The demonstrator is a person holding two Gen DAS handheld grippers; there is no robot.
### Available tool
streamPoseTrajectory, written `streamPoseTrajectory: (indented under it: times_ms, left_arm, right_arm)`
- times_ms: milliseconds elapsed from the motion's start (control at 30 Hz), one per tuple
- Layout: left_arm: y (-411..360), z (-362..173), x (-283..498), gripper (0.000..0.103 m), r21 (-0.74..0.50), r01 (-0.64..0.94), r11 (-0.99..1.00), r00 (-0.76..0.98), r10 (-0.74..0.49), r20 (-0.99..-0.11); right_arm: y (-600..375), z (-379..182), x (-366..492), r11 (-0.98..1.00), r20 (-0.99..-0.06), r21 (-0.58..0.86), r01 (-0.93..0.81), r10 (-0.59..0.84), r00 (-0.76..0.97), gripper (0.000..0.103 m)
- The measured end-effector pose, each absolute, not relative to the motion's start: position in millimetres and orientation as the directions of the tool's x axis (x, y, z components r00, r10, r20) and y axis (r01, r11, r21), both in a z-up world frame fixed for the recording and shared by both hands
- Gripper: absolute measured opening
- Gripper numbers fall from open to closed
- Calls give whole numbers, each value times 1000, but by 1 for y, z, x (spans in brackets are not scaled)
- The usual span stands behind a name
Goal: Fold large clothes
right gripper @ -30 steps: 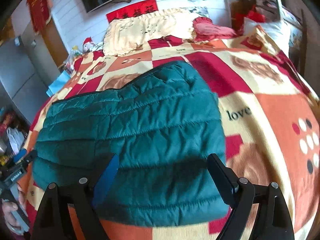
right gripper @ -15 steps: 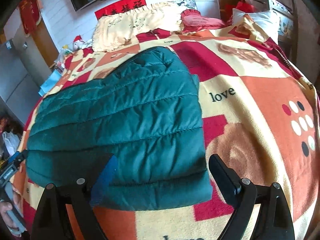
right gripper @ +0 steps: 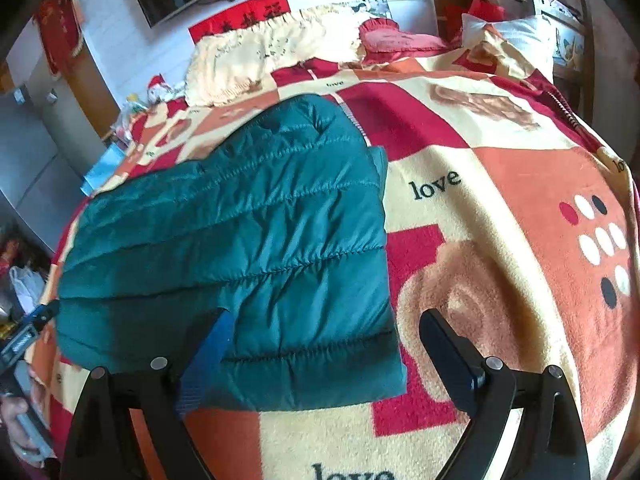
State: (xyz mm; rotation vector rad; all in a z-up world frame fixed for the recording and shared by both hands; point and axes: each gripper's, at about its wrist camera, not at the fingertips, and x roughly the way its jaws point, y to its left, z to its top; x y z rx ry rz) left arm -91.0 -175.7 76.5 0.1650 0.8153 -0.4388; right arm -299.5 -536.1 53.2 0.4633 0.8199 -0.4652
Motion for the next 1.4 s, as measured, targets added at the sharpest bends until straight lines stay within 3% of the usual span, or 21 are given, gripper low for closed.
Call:
streamPoseTrajectory:
  times_ms: [400,667,800,1133,1400]
  left_arm:
    - [-170,71,-76,85,-61,448,892,574,-340,-745]
    - [-142,55,-30,85,-384,338,859,430,-504,-749]
    - [-139,44,-12,85,-483,300,822,360,-567,-741]
    - [-154,28,9,102,-556,305,773,254,-629,-735]
    - [-169,19,15,103,-583,311,751,233,-655,-719]
  right_arm:
    - [-542,53,-291,813,-770,224,537,-190,609,100]
    - [-559,41,-280,784,-776,263,562,-174,606,102]
    - [-572,34,-271,771,-771,302,560,-148,620,103]
    - [-597,23,-242,768,-734,419,485,-28,678,103]
    - [-598,12,-206,787,-737,459,413,77,672,103]
